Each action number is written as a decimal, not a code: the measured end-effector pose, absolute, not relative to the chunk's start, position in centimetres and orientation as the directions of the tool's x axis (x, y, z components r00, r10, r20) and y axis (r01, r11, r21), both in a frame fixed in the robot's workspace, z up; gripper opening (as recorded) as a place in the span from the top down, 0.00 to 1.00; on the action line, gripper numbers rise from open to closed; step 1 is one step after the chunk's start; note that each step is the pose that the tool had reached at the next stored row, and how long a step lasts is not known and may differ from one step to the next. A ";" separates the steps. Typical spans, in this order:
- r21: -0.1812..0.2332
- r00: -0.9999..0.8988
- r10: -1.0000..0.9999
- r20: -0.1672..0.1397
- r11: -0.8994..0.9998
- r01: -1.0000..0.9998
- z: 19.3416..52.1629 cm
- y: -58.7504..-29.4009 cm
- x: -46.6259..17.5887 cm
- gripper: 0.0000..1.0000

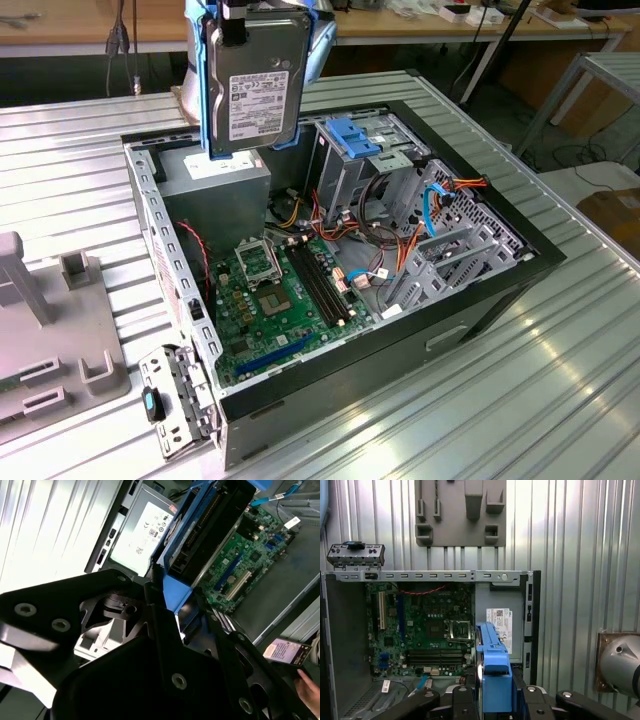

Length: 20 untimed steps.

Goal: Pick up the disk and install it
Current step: 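Pick up the disk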

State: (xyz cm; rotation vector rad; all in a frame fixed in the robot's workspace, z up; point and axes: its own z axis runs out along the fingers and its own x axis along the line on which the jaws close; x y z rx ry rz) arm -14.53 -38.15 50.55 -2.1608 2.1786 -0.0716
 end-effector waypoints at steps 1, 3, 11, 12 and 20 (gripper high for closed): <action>-0.084 -0.007 -1.000 -0.019 0.009 -0.996 50.5 -38.3 -14.5 0.64; -0.084 -0.008 -1.000 -0.019 0.009 -0.996 50.5 -39.0 -14.5 0.64; -0.084 -0.007 -1.000 -0.019 0.009 -0.996 50.5 -39.4 -14.5 0.64; -0.084 -0.007 -1.000 -0.019 0.009 -0.996 50.5 -39.5 -14.5 0.64; -0.084 -0.007 -1.000 -0.019 0.009 -0.996 50.5 -40.1 -14.5 0.64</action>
